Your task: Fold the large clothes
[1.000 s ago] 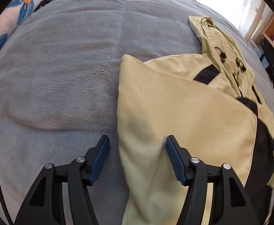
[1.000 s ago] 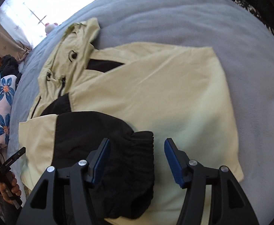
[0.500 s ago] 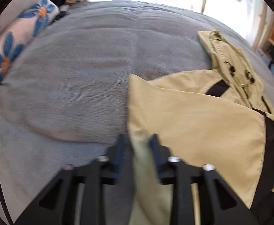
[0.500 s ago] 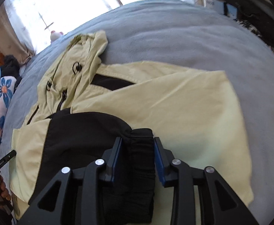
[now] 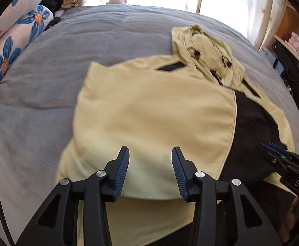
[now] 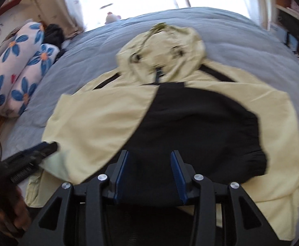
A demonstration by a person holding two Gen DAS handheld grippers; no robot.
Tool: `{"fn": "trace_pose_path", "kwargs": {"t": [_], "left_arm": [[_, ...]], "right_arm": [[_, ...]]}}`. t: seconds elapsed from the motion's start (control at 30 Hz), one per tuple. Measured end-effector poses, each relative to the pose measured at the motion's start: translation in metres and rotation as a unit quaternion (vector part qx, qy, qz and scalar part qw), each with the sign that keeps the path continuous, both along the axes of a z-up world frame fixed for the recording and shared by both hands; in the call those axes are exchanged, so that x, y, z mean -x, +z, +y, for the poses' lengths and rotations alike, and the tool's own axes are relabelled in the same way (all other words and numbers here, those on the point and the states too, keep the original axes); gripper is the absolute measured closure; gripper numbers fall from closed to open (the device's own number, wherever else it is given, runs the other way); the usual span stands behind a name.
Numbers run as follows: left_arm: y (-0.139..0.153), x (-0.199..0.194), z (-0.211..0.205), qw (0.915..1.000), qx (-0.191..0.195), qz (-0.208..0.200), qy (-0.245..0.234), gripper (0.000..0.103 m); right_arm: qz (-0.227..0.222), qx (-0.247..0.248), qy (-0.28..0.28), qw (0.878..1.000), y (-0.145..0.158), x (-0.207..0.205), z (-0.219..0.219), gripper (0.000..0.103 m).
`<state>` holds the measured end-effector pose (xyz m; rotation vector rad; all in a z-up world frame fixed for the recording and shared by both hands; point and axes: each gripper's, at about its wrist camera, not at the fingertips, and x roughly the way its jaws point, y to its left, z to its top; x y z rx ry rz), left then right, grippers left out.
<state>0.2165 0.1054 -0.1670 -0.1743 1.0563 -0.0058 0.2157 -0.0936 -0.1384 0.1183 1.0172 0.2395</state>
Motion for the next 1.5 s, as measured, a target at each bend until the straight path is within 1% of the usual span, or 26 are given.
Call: {"fn": "trace_pose_path", "kwargs": {"t": [0.07, 0.13, 0.2, 0.3, 0.33, 0.37, 0.4, 0.43, 0.47, 0.57, 0.67, 0.7, 0.73, 0.8, 0.83, 1.0, 1.07, 1.17, 1.23, 1.3, 1.37, 1.5], "left_arm": [[-0.012, 0.003, -0.004, 0.9998, -0.016, 0.012, 0.006, 0.061], [-0.020, 0.006, 0.001, 0.9993, -0.031, 0.016, 0.016, 0.061], [-0.022, 0.011, 0.010, 0.9990, -0.039, 0.008, 0.019, 0.061], [-0.023, 0.017, 0.027, 0.9977, -0.063, -0.001, 0.024, 0.061], [-0.024, 0.017, 0.033, 0.9973, -0.068, -0.001, 0.026, 0.061], [-0.025, 0.019, 0.039, 0.9970, -0.073, 0.000, 0.028, 0.061], [-0.026, 0.019, 0.043, 0.9971, -0.071, 0.000, 0.028, 0.061], [-0.027, 0.017, 0.046, 0.9973, -0.067, 0.001, 0.030, 0.061], [-0.026, 0.018, 0.050, 0.9977, -0.059, 0.001, 0.032, 0.061], [-0.024, 0.016, 0.055, 0.9979, -0.052, 0.004, 0.038, 0.061], [-0.019, 0.017, 0.055, 0.9979, -0.051, 0.005, 0.039, 0.057], [-0.017, 0.017, 0.054, 0.9979, -0.052, 0.005, 0.038, 0.054], [-0.015, 0.018, 0.052, 0.9978, -0.055, 0.006, 0.036, 0.049], [-0.009, 0.022, 0.050, 0.9977, -0.058, 0.005, 0.036, 0.043], [-0.006, 0.024, 0.050, 0.9977, -0.056, 0.004, 0.037, 0.042], [0.013, 0.041, 0.053, 0.9982, -0.042, -0.003, 0.041, 0.042], [0.023, 0.050, 0.053, 0.9985, -0.035, -0.008, 0.042, 0.042], [0.036, 0.065, 0.053, 0.9985, -0.032, -0.017, 0.042, 0.041], [0.046, 0.077, 0.052, 0.9983, -0.033, -0.022, 0.043, 0.039], [0.057, 0.089, 0.052, 0.9980, -0.031, -0.031, 0.044, 0.039], [0.069, 0.101, 0.052, 0.9977, -0.028, -0.042, 0.045, 0.039], [0.091, 0.129, 0.052, 0.9970, -0.024, -0.061, 0.042, 0.038]], "right_arm": [[0.011, 0.007, 0.005, 1.000, -0.009, 0.001, 0.005, 0.061], [0.021, 0.021, -0.005, 1.000, -0.018, 0.003, -0.004, 0.061], [0.027, 0.045, -0.033, 0.998, -0.024, 0.005, -0.028, 0.061], [0.014, 0.082, -0.084, 0.993, -0.022, 0.016, -0.073, 0.064], [0.012, 0.069, -0.086, 0.994, -0.021, 0.020, -0.085, 0.069], [0.016, 0.036, -0.086, 0.996, -0.020, 0.024, -0.101, 0.079], [0.018, 0.017, -0.090, 0.996, -0.019, 0.027, -0.109, 0.084], [0.018, 0.004, -0.093, 0.996, -0.017, 0.031, -0.115, 0.084], [0.012, -0.002, -0.095, 0.995, -0.014, 0.034, -0.118, 0.084], [-0.003, 0.011, -0.097, 0.995, -0.005, 0.040, -0.112, 0.081], [-0.008, 0.011, -0.099, 0.995, 0.001, 0.039, -0.109, 0.080], [-0.011, 0.010, -0.099, 0.995, 0.004, 0.041, -0.108, 0.080], [-0.015, 0.011, -0.099, 0.995, 0.008, 0.044, -0.106, 0.080], [-0.017, 0.011, -0.099, 0.995, 0.012, 0.046, -0.104, 0.080], [-0.016, 0.007, -0.101, 0.995, 0.014, 0.048, -0.104, 0.080], [-0.006, -0.043, -0.114, 0.993, 0.024, 0.066, -0.106, 0.080], [-0.008, -0.048, -0.117, 0.992, 0.029, 0.074, -0.105, 0.080], [-0.019, -0.042, -0.121, 0.992, 0.039, 0.092, -0.102, 0.079], [-0.025, -0.050, -0.121, 0.991, 0.046, 0.103, -0.101, 0.074], [-0.034, -0.063, -0.122, 0.990, 0.054, 0.116, -0.101, 0.062], [-0.041, -0.069, -0.123, 0.989, 0.062, 0.127, -0.100, 0.060], [-0.058, -0.068, -0.121, 0.989, 0.077, 0.151, -0.098, 0.060]]}}
